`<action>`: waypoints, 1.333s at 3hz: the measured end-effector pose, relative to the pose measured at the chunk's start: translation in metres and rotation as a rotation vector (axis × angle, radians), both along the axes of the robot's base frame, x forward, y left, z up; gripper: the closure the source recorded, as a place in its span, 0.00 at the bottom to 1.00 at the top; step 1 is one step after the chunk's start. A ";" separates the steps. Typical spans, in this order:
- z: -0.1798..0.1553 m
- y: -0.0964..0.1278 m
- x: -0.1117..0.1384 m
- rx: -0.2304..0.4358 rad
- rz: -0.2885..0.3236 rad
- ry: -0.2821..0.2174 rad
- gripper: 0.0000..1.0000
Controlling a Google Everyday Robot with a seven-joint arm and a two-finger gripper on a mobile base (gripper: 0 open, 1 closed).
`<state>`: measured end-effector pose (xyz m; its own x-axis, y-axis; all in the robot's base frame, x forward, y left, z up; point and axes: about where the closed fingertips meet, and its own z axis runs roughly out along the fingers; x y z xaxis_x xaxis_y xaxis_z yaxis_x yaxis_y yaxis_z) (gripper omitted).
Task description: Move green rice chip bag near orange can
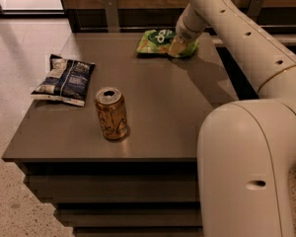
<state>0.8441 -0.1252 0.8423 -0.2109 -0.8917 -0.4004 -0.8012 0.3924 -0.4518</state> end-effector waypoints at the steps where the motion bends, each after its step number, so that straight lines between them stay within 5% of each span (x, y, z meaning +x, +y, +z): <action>1: 0.003 0.002 -0.003 0.004 0.007 -0.006 0.89; 2: 0.015 0.006 -0.007 0.014 0.025 -0.029 1.00; 4: 0.065 0.017 -0.022 0.058 0.082 -0.128 1.00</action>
Offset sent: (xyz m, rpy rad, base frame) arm -0.0171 0.0082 0.0372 0.0282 -0.0691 0.0424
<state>0.8218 -0.1077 0.9078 -0.0821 -0.8785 -0.4706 -0.7687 0.3564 -0.5311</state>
